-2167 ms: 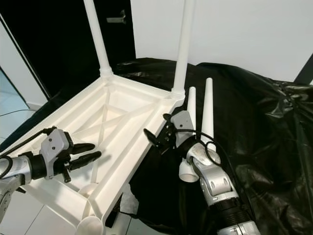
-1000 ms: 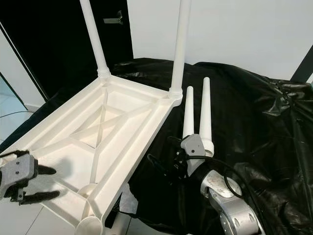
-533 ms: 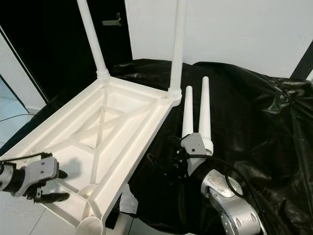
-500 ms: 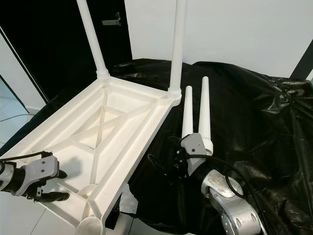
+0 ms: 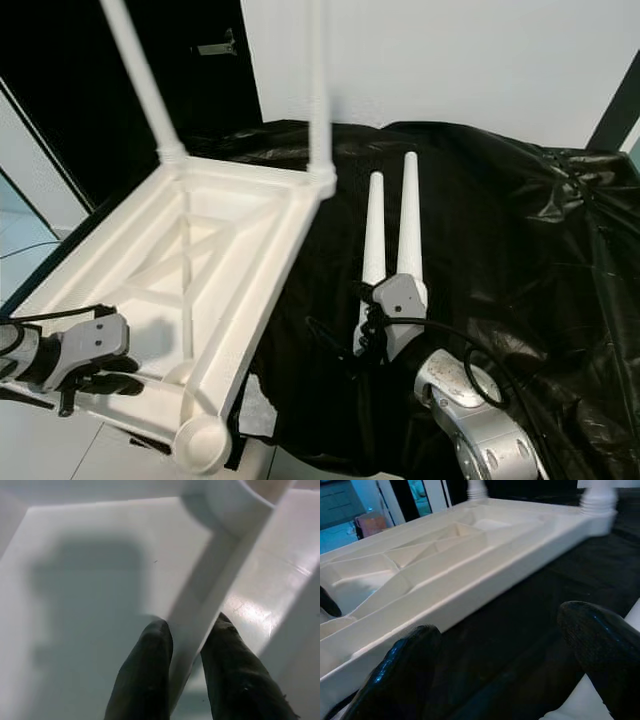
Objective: Building children table
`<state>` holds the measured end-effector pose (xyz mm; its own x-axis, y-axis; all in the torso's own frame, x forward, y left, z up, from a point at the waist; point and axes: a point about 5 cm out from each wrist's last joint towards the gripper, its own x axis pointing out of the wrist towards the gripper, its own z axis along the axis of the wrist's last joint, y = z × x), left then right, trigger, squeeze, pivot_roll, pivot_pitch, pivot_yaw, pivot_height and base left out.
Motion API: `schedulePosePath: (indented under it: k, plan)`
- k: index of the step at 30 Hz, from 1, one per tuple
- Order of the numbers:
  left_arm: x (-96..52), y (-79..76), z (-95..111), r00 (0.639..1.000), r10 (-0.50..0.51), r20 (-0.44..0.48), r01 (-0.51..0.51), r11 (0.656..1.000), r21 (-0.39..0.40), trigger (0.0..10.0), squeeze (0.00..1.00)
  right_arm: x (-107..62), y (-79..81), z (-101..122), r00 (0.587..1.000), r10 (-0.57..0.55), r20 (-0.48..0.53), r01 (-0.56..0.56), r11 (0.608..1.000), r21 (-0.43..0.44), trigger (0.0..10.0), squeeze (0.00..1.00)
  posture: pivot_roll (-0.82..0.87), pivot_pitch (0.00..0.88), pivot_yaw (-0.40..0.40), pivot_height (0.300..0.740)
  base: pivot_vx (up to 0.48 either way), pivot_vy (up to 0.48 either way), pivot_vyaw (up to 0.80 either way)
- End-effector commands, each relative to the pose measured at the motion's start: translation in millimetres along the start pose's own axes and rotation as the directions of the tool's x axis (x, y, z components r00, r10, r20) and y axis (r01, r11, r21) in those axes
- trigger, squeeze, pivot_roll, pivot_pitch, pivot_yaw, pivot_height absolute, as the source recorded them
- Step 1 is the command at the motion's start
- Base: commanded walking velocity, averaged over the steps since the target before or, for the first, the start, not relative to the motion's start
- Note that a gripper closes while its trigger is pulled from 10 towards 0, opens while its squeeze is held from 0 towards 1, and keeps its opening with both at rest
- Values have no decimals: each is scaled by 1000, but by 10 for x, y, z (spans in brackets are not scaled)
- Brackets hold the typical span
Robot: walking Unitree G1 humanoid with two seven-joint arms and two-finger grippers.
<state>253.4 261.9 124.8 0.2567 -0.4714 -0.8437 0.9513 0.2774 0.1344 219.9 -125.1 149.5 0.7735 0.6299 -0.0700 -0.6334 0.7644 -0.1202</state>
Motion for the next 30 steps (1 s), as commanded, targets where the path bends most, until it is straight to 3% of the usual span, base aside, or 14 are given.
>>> schedulePosePath:
  k: [1,3,6,7,11,13,14,15,20,21,22,23,28,30]
  plan:
    - [-34,69,-66,990,137,-17,-138,987,-84,0,0,-2,14,9,1000,-1,1,1,1000,10,10000,0,61,29,41,740,0,0,0]
    - [-34,69,-66,990,137,-17,-138,987,-84,0,0,-2,14,9,1000,-1,1,1,1000,10,10000,0,61,29,41,740,0,0,0]
    - [11,81,91,984,172,45,-170,985,-43,118,0,2,-9,7,1000,-14,2,14,1000,10,10000,0,67,27,39,740,0,0,0]
    - [58,72,211,978,187,94,-187,982,-12,10000,0,10,-25,7,1000,-30,5,30,1000,11,10000,0,68,25,37,740,0,0,0]
    - [248,-43,554,956,178,231,-194,980,49,10000,0,37,-73,7,995,-100,18,100,995,17,10000,0,65,25,37,740,0,0,0]
    - [289,-76,621,951,171,257,-191,980,55,10000,0,45,-83,9,993,-119,23,119,993,18,10000,0,65,25,37,740,0,0,0]
    - [331,-110,701,942,169,291,-190,981,45,10000,1000,57,-102,17,988,-150,31,150,989,17,10000,0,65,27,37,740,0,0,0]
    - [379,-130,808,924,187,333,-210,977,34,10000,1000,79,-138,32,978,-204,42,203,979,24,10000,0,65,27,37,740,0,0,0]
    - [358,-40,870,897,272,349,-301,953,31,10000,1000,115,-223,82,948,-310,74,309,951,27,10000,0,58,28,38,740,0,0,0]
    - [337,-21,887,890,281,360,-314,949,35,10000,627,122,-236,89,942,-327,77,325,945,35,10000,0,58,28,36,740,0,0,0]
    - [337,-21,887,890,281,360,-314,949,35,10000,627,122,-236,89,942,-327,77,325,945,35,10000,0,58,28,36,740,0,0,0]
    - [316,-6,900,884,288,368,-322,946,33,10000,0,127,-246,92,936,-344,78,341,939,40,10000,0,58,28,37,740,0,0,0]
    - [233,3,955,864,289,413,-338,940,52,10000,0,136,-291,104,910,-407,82,404,913,51,10000,0,60,25,40,740,0,0,0]
    - [149,7,1058,822,292,489,-350,936,28,10000,0,133,-364,112,874,-480,78,477,877,56,10000,0,58,21,42,740,0,0,0]
